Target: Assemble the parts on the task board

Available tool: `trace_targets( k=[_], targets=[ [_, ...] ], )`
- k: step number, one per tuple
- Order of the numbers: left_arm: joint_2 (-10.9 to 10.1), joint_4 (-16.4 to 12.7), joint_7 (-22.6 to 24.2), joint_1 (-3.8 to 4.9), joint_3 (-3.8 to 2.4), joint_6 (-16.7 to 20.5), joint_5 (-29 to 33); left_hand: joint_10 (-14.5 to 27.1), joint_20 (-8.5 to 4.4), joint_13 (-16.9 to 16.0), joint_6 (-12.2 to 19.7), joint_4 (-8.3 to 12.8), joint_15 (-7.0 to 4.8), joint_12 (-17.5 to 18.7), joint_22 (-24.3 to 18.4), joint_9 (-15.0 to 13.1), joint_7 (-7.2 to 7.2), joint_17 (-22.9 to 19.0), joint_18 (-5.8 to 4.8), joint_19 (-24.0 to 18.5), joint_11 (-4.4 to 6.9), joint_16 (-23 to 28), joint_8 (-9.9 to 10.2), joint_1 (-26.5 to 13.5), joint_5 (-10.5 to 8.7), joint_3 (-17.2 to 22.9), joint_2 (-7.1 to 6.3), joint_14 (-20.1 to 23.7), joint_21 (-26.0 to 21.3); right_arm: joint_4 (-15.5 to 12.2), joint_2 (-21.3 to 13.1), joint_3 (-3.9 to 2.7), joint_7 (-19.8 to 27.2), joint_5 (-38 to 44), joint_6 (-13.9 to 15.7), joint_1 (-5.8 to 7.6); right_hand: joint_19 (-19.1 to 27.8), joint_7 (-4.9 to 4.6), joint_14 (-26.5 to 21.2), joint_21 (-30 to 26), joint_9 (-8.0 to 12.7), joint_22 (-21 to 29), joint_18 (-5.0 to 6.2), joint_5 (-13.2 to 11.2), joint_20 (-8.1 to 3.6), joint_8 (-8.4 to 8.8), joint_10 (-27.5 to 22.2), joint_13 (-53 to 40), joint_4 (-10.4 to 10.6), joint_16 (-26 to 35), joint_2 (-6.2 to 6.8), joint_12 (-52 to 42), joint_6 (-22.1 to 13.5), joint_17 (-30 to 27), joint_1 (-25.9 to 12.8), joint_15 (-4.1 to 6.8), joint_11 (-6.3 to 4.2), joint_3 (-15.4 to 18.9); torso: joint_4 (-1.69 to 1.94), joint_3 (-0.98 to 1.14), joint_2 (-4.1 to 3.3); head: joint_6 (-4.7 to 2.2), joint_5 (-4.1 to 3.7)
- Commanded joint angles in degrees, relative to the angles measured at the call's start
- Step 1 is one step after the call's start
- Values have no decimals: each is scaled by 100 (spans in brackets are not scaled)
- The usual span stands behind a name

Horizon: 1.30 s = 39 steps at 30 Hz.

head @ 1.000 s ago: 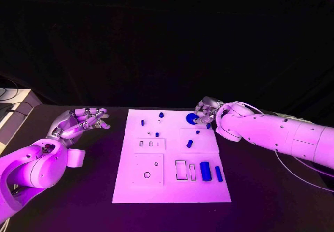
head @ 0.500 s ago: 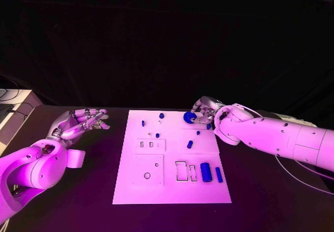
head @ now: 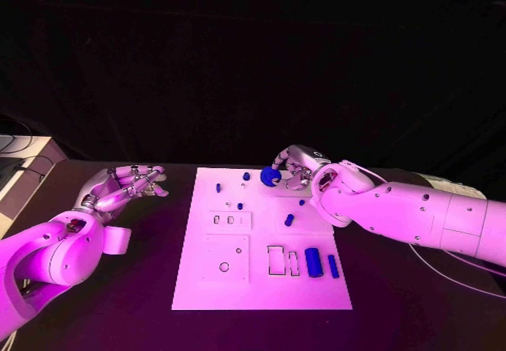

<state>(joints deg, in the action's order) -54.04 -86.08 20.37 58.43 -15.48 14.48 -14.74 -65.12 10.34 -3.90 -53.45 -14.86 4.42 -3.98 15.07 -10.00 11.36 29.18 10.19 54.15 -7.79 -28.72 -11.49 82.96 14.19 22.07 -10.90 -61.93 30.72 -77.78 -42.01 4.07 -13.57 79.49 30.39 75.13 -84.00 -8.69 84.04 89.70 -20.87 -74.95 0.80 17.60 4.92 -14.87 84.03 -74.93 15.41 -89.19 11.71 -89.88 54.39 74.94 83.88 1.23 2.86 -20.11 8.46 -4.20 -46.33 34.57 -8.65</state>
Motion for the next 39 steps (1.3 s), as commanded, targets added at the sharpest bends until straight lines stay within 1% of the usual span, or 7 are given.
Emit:
trace_targets(
  k=[1,5,9,13,19,26,39],
  targets=[
    [18,-8,42,0,-4,-53,-10,0,-2,3,-9,10,-1,34,5,-5,-2,5,0,-46,-14,-21,17,-5,-32,30,-40,16,20,47,177,31,4,475,130,-13,-600,153,547,30,-72,-1505,-80,-24,-38,-40,597,-1507,5,-35,2,-12,244,1280,-38,30,-26,-20,4,-1,-5,-19,16],
    [29,-5,40,0,-4,-61,-10,0,-2,3,-9,10,-1,34,5,-5,-2,5,0,-46,-14,-21,17,-5,-32,30,-40,16,20,180,419,74,-80,671,158,-46,-600,153,546,30,-72,-1505,-80,-32,-39,-38,597,-1507,3,-34,10,-12,247,1278,-44,31,-26,-23,28,-7,-10,-24,22],
    [33,-1,38,0,-4,-65,-10,0,-2,3,-9,10,-1,34,5,-5,-2,5,0,-46,-14,-21,17,-5,-32,30,-40,16,20,327,609,96,-149,814,187,-96,-600,153,546,30,-72,-1505,-80,-32,-39,-38,597,-1507,3,-34,10,-12,247,1278,-44,31,-26,-23,32,-12,-12,-15,36],
    [31,1,37,-1,-4,-63,-10,0,-2,3,-9,10,-1,34,5,-5,-2,5,0,-46,-14,-21,17,-5,-32,30,-40,16,20,426,730,105,-191,916,190,-133,-600,152,546,30,-72,-1505,-80,-37,-40,-36,597,-1507,4,-34,15,-12,246,1278,-51,32,-26,-26,17,-7,-17,-13,64],
    [30,-1,35,-1,-4,-66,-10,0,-2,3,-9,10,-1,34,5,-5,-2,5,0,-46,-14,-21,17,-5,-32,30,-40,16,20,546,879,122,-233,1007,158,-176,-600,152,546,30,-72,-1505,-80,-37,-40,-36,597,-1507,4,-34,15,-12,246,1278,-51,32,-26,-26,7,-5,-19,-6,85],
    [42,9,30,-1,-4,-74,-10,0,-2,3,-9,10,-1,34,5,-5,-2,5,0,-46,-14,-21,17,-5,-32,30,-40,16,20,617,995,128,-273,1089,160,-202,-600,151,545,30,-70,-1505,-80,-39,-41,-31,597,-1507,2,-33,20,-12,243,1272,-55,33,-26,-31,17,-7,-18,19,84],
    [43,16,19,-1,-4,-83,-10,11,2,5,-5,14,3,36,22,-9,5,17,0,-65,-19,-30,22,-12,-36,37,-47,26,45,729,1123,129,-368,1218,160,-208,-600,149,545,30,-67,-1505,-80,-39,-42,-20,597,-1507,-3,-33,32,-12,233,1274,-64,33,-25,-44,5,-2,-15,36,103]
  ],
)
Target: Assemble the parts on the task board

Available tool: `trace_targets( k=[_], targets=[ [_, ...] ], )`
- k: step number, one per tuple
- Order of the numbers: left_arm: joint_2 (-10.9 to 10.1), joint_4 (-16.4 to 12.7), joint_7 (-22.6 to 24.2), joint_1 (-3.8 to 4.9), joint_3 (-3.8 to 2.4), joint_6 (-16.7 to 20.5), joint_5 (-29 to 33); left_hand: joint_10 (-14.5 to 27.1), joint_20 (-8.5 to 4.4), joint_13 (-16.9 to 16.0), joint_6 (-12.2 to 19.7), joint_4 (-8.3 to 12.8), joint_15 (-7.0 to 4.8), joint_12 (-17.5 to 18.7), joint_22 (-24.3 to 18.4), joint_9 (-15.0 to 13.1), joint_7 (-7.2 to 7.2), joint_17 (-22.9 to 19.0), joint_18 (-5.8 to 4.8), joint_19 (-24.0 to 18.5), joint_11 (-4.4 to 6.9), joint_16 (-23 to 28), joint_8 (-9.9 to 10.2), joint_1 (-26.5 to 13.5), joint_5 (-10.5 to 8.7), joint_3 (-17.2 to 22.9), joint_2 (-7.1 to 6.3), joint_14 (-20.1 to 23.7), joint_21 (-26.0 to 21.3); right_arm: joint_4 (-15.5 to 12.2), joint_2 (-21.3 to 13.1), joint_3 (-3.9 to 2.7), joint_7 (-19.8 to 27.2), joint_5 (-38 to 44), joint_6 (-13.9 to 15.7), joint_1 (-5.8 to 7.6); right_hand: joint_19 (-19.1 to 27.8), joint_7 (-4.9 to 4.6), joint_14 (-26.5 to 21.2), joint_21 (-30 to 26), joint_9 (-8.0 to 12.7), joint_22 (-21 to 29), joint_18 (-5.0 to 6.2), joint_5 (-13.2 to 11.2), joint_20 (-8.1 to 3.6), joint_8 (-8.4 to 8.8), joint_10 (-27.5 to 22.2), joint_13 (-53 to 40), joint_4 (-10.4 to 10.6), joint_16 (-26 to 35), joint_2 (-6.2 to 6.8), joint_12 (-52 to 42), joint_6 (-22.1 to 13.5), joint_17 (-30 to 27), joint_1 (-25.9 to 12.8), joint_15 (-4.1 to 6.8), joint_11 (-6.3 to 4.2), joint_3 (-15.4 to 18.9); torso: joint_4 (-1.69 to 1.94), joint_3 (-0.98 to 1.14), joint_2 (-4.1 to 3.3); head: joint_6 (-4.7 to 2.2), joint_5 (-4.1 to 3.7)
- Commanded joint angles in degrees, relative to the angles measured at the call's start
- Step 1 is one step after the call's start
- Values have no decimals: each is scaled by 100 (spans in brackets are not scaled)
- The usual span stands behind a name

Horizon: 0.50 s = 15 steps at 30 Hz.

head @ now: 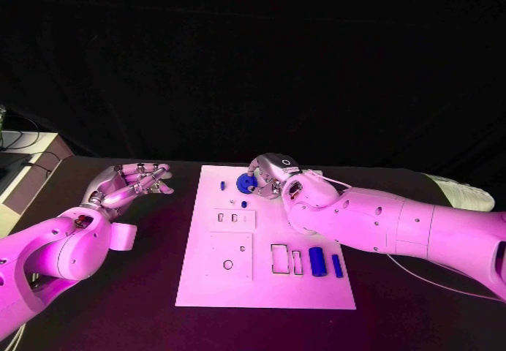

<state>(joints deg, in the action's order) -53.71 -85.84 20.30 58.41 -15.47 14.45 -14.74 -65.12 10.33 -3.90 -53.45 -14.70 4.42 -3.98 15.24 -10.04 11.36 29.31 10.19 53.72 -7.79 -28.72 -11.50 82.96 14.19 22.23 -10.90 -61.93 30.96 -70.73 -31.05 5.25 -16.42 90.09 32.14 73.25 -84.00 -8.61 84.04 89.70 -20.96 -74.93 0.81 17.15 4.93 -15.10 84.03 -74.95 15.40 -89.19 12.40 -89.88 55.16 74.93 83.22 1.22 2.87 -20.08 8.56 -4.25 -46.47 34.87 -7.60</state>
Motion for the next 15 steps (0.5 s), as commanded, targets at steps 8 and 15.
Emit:
trace_targets(
  k=[8,15],
  targets=[
    [15,1,18,1,-4,-87,-10,11,2,4,-5,-2,3,36,5,-5,5,5,0,-23,-19,-30,22,-12,-36,22,-47,26,21,88,70,10,-150,196,-117,-20,-600,130,545,30,-51,-1507,-81,-5,-43,29,597,-1505,1,-33,-6,-12,132,1276,-34,29,-18,-60,-2,2,2,21,-1],
    [22,13,9,1,-4,-93,-10,11,2,4,-5,-2,3,36,5,-5,5,5,0,-23,-19,-30,22,-12,-36,22,-47,26,21,143,95,10,-182,203,-183,-21,-600,107,542,30,-36,-1507,-81,-31,-34,80,597,-1505,10,-30,39,-12,82,1263,-95,14,1,-75,-8,8,1,22,0]
  ],
)
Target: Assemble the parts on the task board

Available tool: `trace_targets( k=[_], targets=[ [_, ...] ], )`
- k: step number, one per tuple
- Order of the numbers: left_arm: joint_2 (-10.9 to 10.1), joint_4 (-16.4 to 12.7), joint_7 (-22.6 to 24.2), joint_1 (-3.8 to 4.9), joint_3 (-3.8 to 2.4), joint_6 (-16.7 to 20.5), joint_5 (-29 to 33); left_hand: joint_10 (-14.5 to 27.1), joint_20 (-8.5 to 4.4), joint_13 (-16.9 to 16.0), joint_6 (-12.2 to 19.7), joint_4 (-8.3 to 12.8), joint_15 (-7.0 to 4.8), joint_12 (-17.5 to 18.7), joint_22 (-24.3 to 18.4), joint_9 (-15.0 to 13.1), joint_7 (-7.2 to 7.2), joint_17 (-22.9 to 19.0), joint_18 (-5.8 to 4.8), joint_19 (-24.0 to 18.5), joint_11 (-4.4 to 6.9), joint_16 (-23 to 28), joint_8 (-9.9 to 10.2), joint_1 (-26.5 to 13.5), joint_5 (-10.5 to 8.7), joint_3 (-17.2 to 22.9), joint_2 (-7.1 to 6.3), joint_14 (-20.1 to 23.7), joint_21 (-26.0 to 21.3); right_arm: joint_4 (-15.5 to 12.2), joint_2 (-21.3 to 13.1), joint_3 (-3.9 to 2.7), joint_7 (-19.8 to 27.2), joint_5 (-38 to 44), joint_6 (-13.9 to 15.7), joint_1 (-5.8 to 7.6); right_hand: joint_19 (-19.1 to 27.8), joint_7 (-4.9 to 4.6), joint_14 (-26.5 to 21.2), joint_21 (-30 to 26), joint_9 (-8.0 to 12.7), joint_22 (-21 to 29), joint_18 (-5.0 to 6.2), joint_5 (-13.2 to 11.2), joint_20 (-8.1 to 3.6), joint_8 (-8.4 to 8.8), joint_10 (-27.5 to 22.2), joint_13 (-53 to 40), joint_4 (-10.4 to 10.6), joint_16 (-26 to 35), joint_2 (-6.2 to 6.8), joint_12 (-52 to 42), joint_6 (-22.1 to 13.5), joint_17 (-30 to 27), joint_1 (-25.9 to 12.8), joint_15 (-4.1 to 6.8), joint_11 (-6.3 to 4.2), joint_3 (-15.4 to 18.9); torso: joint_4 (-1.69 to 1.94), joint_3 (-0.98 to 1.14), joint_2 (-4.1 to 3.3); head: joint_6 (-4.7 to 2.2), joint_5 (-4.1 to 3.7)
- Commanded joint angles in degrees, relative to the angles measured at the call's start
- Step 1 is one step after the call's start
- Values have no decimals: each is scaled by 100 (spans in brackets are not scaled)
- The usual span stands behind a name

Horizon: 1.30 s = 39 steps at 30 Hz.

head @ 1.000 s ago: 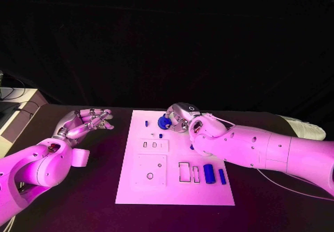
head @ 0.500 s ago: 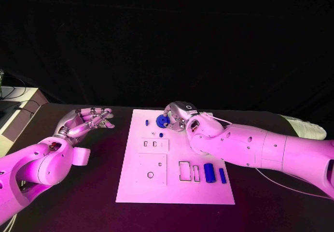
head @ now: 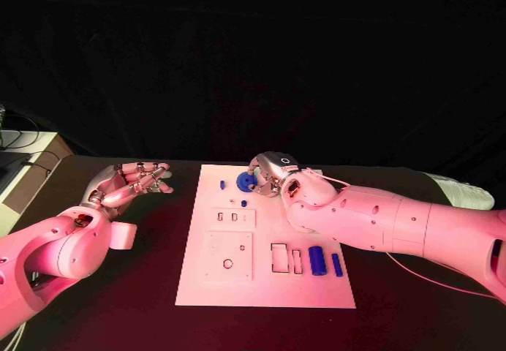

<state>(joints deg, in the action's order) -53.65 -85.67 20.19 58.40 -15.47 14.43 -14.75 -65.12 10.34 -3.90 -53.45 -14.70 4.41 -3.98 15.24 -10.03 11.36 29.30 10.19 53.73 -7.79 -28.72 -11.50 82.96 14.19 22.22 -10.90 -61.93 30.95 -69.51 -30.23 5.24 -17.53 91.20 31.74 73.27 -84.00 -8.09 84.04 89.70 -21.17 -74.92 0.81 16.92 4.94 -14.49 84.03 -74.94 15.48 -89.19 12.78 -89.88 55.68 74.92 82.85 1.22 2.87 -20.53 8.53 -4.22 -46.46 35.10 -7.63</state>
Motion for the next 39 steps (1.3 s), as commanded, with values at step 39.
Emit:
trace_targets(
  k=[39],
  targets=[
    [52,61,4,-9,-4,-91,-12,31,8,7,9,1,9,41,23,-8,18,18,1,-49,-28,-36,34,-23,-37,28,-56,41,48,-188,-314,13,412,-806,30,-27,-600,-101,553,30,138,-1508,-81,-26,107,513,597,-1506,113,-40,-59,-12,-250,1319,-647,-127,148,381,-4,3,17,14,-10]
  ],
)
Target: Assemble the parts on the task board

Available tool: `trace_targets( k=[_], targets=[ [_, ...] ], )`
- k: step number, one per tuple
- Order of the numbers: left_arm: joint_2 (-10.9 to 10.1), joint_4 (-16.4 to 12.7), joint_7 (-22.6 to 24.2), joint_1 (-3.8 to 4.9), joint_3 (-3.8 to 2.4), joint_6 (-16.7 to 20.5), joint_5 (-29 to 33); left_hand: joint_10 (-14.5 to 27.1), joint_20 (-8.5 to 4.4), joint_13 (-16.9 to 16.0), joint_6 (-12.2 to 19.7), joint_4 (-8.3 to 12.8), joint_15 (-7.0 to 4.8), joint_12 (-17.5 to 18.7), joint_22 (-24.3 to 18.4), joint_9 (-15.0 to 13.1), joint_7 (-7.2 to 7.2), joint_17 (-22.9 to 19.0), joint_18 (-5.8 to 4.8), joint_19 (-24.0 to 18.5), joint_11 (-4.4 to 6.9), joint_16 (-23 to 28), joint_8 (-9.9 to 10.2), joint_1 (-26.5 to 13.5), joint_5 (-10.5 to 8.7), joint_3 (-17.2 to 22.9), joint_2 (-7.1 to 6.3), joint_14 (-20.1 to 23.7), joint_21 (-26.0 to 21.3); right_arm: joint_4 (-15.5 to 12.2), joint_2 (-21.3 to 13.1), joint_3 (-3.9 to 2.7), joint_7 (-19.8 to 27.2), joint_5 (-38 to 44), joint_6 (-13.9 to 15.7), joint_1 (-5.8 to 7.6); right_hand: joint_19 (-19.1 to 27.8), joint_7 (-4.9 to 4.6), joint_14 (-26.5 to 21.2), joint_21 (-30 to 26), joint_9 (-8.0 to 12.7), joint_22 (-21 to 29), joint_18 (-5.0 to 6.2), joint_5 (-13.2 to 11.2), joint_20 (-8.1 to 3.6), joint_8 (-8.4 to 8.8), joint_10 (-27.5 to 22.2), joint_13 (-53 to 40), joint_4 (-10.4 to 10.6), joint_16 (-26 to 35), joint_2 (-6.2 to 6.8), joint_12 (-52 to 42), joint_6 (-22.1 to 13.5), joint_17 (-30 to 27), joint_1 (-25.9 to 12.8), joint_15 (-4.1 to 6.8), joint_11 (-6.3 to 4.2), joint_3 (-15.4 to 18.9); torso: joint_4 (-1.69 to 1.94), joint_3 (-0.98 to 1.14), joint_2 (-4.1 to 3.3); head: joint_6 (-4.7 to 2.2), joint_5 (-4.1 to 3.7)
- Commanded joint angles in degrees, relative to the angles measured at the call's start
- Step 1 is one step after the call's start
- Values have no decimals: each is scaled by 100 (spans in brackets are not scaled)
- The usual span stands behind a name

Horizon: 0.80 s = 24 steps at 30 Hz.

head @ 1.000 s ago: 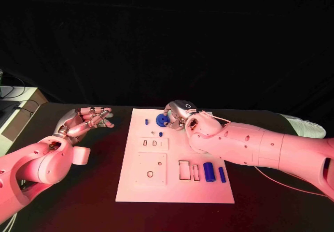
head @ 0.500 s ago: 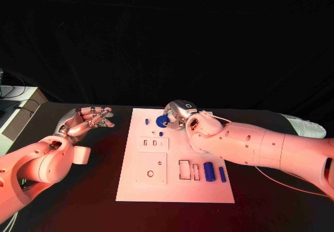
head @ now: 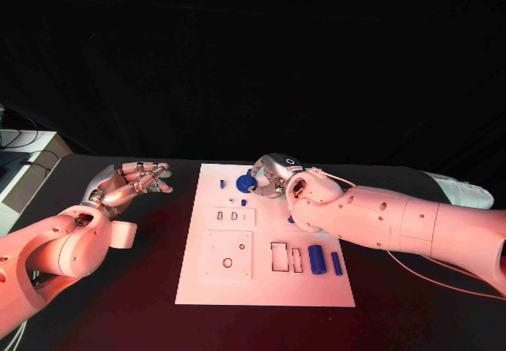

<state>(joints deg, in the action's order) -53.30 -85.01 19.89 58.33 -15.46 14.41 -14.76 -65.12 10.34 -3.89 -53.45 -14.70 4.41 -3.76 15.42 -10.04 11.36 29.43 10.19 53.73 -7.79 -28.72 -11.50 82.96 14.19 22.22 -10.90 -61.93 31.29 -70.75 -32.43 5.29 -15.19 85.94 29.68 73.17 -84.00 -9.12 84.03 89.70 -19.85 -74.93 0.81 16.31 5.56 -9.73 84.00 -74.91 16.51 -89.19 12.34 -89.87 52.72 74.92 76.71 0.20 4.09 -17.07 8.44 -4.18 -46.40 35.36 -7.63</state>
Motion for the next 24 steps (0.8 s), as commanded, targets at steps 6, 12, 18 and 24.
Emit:
trace_targets(
  k=[6,12,18,24],
  targets=[
    [12,-3,79,-9,-4,-93,-9,45,10,8,15,4,16,20,14,-7,26,10,0,-62,-35,-38,40,-26,-37,32,-57,49,26,-424,-629,-23,824,-1353,933,34,-600,-11,531,30,24,-1507,-81,-170,55,92,600,-1509,-35,-17,-4,-13,35,1216,27,-41,39,52,-21,7,27,-33,-8],
    [-4,2,111,-23,-4,-92,1,30,18,4,0,5,21,10,19,-14,15,10,-4,-95,-31,-24,34,-29,-36,42,-51,85,30,-731,-1292,-38,1707,-2956,531,134,-600,-34,526,30,46,-1507,-81,-186,72,163,558,-1469,-181,-10,6,35,16,1197,308,-59,55,-48,-69,30,58,-59,-28],
    [26,27,116,-62,-3,-98,12,18,21,1,-9,4,21,5,21,-18,13,10,-5,-110,-29,-19,30,-34,-36,45,-50,97,31,-632,-1782,-40,2453,-3440,-395,167,-567,-60,524,-19,69,-1452,-65,-173,91,233,500,-1417,-403,-7,104,96,0,1196,608,-79,77,-176,-121,104,98,-56,-50],
    [65,40,126,-148,-3,-115,21,9,23,-1,-16,4,21,1,22,-20,11,11,-5,-120,-26,-17,27,-36,-36,48,-48,103,33,-430,-2002,-37,2687,-3239,-865,159,-540,-59,521,-61,78,-1407,-51,-265,96,262,474,-1393,-495,-3,168,125,-5,1184,715,-82,78,-200,-134,162,134,-54,-79]
  ],
)
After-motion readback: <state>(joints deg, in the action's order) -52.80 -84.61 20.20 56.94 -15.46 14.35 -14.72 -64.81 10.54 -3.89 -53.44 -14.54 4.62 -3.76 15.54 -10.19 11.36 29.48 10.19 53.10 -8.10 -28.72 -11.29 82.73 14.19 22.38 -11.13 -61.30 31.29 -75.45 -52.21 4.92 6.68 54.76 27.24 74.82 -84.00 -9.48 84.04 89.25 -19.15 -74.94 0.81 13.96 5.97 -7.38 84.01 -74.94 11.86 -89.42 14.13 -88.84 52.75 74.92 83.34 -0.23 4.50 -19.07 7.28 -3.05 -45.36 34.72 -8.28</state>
